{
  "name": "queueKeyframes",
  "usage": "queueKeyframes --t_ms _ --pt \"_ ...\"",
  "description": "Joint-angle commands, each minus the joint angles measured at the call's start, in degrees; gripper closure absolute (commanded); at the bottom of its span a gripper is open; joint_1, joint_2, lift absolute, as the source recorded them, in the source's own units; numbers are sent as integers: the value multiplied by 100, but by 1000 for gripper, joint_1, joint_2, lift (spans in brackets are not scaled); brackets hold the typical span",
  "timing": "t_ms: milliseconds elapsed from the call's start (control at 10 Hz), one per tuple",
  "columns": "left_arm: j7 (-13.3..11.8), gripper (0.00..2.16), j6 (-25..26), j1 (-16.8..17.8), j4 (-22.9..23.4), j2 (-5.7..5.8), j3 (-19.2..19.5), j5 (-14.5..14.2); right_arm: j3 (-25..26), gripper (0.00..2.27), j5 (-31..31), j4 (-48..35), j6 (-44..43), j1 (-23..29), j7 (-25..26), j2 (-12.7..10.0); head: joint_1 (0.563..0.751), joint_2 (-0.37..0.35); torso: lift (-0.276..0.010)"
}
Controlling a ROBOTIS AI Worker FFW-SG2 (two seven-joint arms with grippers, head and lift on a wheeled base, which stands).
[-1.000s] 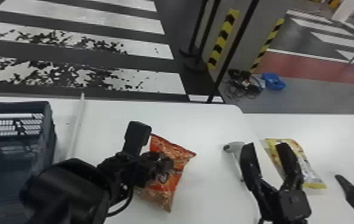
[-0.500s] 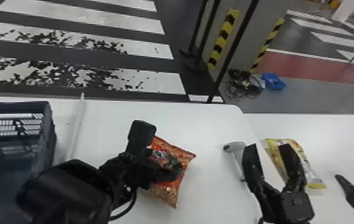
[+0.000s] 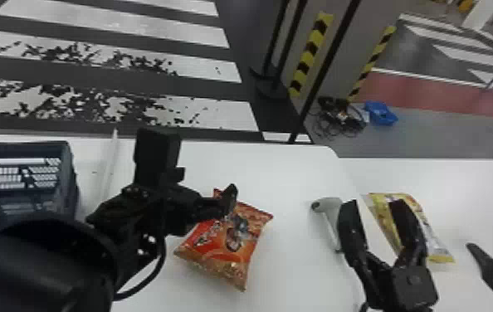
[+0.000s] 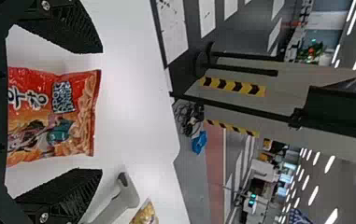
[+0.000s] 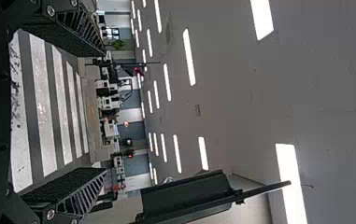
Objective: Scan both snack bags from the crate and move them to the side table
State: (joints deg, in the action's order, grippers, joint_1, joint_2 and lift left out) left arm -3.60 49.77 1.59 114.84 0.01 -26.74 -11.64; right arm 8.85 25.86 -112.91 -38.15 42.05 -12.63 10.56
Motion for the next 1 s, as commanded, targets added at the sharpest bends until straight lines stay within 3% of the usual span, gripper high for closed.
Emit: queueKeyframes --t_ms 0,100,200,400,600,800,900 --pt "202 113 47 -449 926 254 275 250 -59 117 -134 41 67 -39 24 -10 695 -350 -95" --pt "237 113 47 -810 1401 588 670 233 -103 113 -196 50 138 -75 77 -10 695 -350 -95" --pt "378 113 12 -1188 1867 852 1083 241 -138 113 -266 50 190 -75 77 -10 695 -350 -95" --pt "527 113 -217 -2023 2543 1256 2041 154 -244 117 -617 173 208 -145 59 -10 695 -311 -95" --pt "598 113 -533 -2840 2965 1467 3192 -259 -296 117 -837 164 489 -136 -47 42 695 -157 -95" --pt "554 113 -990 -3490 3009 1608 4309 -919 -305 120 -907 146 612 -110 -161 60 695 -50 -95" --pt "457 113 -1377 -3745 2851 1590 4810 -1279 -349 120 -1110 102 894 -110 -170 77 695 17 -95"
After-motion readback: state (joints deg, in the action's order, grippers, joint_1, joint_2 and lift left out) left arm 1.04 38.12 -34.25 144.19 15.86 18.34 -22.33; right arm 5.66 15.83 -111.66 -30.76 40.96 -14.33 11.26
